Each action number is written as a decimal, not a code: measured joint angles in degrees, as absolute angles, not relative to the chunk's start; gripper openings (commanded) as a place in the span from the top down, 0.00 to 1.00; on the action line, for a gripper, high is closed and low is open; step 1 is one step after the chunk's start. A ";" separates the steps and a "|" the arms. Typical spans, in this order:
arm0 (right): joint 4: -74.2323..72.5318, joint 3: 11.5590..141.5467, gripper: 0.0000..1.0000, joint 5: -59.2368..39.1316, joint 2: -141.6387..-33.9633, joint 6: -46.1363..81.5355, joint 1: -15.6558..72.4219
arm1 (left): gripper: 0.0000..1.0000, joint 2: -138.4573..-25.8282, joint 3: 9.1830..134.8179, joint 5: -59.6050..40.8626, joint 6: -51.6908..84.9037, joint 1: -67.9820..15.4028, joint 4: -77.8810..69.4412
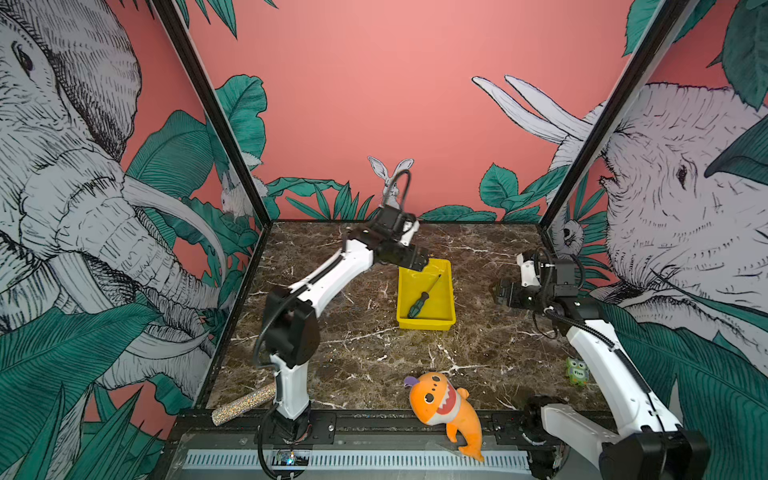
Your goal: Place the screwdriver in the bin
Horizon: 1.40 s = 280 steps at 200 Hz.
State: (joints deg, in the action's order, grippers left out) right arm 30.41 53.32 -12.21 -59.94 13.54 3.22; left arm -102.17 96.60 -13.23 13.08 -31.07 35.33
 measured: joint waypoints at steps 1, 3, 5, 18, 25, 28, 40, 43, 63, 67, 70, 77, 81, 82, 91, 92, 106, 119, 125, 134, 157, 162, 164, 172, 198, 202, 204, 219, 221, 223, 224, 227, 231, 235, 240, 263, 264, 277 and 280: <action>30.20 53.32 0.01 -11.99 -59.90 13.54 3.22 | 0.00 -101.32 95.94 -13.26 12.99 -30.50 34.94; 29.91 53.32 0.01 -11.60 -59.81 13.54 3.22 | 0.00 -100.53 95.26 -13.17 12.99 -29.85 34.50; 29.61 53.32 0.01 -11.20 -59.72 13.58 3.22 | 0.00 -99.44 94.24 -13.08 12.93 -28.86 33.85; 27.92 53.32 0.01 -8.95 -59.27 13.58 3.22 | 0.00 -92.68 88.40 -11.20 12.12 -23.92 30.41; 26.83 53.32 0.01 -7.73 -59.07 13.54 3.22 | 0.01 -88.88 84.99 -9.21 11.29 -22.11 28.73; 26.39 53.32 0.01 -7.18 -59.05 13.50 3.22 | 0.01 -87.37 83.57 -7.94 10.81 -21.65 27.97; 24.49 53.25 0.01 -4.89 -58.98 13.34 3.22 | 0.01 -80.90 76.58 -2.07 8.38 -21.15 23.90; 23.86 53.12 0.01 -4.51 -58.98 13.34 3.22 | 0.01 -79.05 74.32 -0.51 7.60 -21.26 22.35; 15.75 49.01 0.01 -0.95 -58.54 13.28 3.20 | 0.01 -68.93 59.66 10.39 3.09 -21.93 11.99; 13.56 47.57 0.01 -0.73 -58.37 12.84 3.20 | 0.01 -67.37 56.75 11.88 1.91 -21.98 9.82; 11.75 46.30 0.01 -0.67 -58.30 12.47 3.20 | 0.01 -66.17 54.41 13.15 1.48 -21.96 7.73; 6.98 42.76 0.01 -0.51 -58.22 11.16 3.20 | 0.02 -63.70 48.64 15.84 -0.56 -21.41 2.79; 4.38 40.82 0.01 -0.34 -58.26 10.74 3.20 | 0.01 -62.81 46.00 17.04 -1.32 -20.97 0.60; 3.55 40.07 0.01 -0.32 -58.30 10.57 3.20 | 0.01 -62.50 44.97 17.41 -1.52 -20.78 -0.21; -1.32 35.83 0.01 0.30 -58.87 9.87 3.18 | 0.01 -61.54 40.01 19.16 -2.70 -19.38 -4.01; -1.96 35.20 0.01 0.45 -58.98 9.78 3.16 | 0.01 -61.49 39.35 19.42 -2.83 -19.14 -4.56; -8.51 29.80 0.01 1.32 -60.93 8.69 3.01 | 0.01 -62.08 34.35 20.69 -3.81 -16.19 -7.88; -12.84 26.87 0.01 1.74 -63.22 7.55 3.01 | 0.01 -63.42 31.27 22.24 -5.19 -14.20 -11.44; -14.57 26.09 0.01 1.80 -64.36 6.90 3.01 | 0.01 -64.05 30.15 23.03 -5.82 -13.65 -13.69; -17.26 25.30 0.01 2.00 -65.87 5.96 3.01 | 0.01 -65.23 28.53 23.55 -6.81 -12.99 -17.10; -26.44 23.27 0.01 3.14 -69.43 4.51 2.98 | 0.01 -69.71 25.65 23.51 -8.36 -11.77 -26.00; -27.81 22.94 0.01 3.40 -70.04 4.23 2.98 | 0.01 -70.94 25.12 23.38 -8.51 -11.53 -27.88; -28.34 22.83 0.01 3.53 -70.22 4.21 2.98 | 0.01 -71.29 24.93 23.29 -8.60 -11.44 -28.40; -29.76 22.55 0.01 3.97 -70.74 3.75 2.98 | 0.00 -73.19 24.18 22.83 -8.62 -11.00 -31.03; -34.09 22.50 0.01 4.84 -71.59 2.20 2.98 | 0.00 -78.65 22.37 20.80 -8.58 -9.45 -38.09; -34.46 22.50 0.01 4.99 -71.59 2.04 2.98 | 0.00 -79.26 22.20 20.51 -8.56 -9.32 -38.94; -34.63 22.50 0.01 5.15 -71.59 1.93 2.98 | 0.00 -79.61 22.06 20.40 -8.56 -9.21 -39.40; -36.05 22.26 0.01 5.72 -71.61 1.37 2.98 | 0.00 -81.97 21.63 19.03 -8.43 -8.56 -42.65; -36.34 22.11 0.01 5.78 -71.61 1.30 2.98 | 0.00 -82.35 21.61 18.83 -8.40 -8.49 -43.05; -36.67 21.96 0.01 5.85 -71.61 1.21 2.98 | 0.00 -82.67 21.58 18.65 -8.40 -8.43 -43.46; -36.86 21.82 0.01 5.91 -71.61 1.21 2.98 | 0.00 -82.78 21.58 18.59 -8.40 -8.40 -43.59; -37.26 21.54 0.01 6.02 -71.64 1.13 2.98 | 0.00 -83.18 21.56 18.35 -8.38 -8.29 -44.07; -37.87 21.10 0.01 6.15 -71.66 1.04 2.98 | 0.00 -83.81 21.54 17.91 -8.38 -8.12 -44.91; -38.72 20.49 0.01 6.33 -71.83 0.93 2.98 | 0.00 -84.49 21.54 17.56 -8.34 -7.97 -45.74; -39.64 19.86 0.01 6.50 -72.10 0.82 2.98 | 0.00 -85.21 21.54 17.23 -8.29 -7.81 -46.70; -45.19 17.19 0.01 6.68 -76.60 0.12 2.98 | 0.00 -88.38 21.28 15.77 -7.46 -6.85 -50.89; -45.54 17.08 0.01 6.68 -76.93 0.10 2.98 | 0.00 -88.47 21.23 15.70 -7.46 -6.81 -51.03; -48.45 16.60 0.01 6.61 -80.66 -0.27 2.98 | 0.00 -89.67 21.17 14.68 -6.96 -5.87 -52.10; -49.25 16.51 0.01 6.55 -81.49 -0.34 2.98 | 0.00 -89.78 21.17 14.31 -6.85 -5.61 -52.10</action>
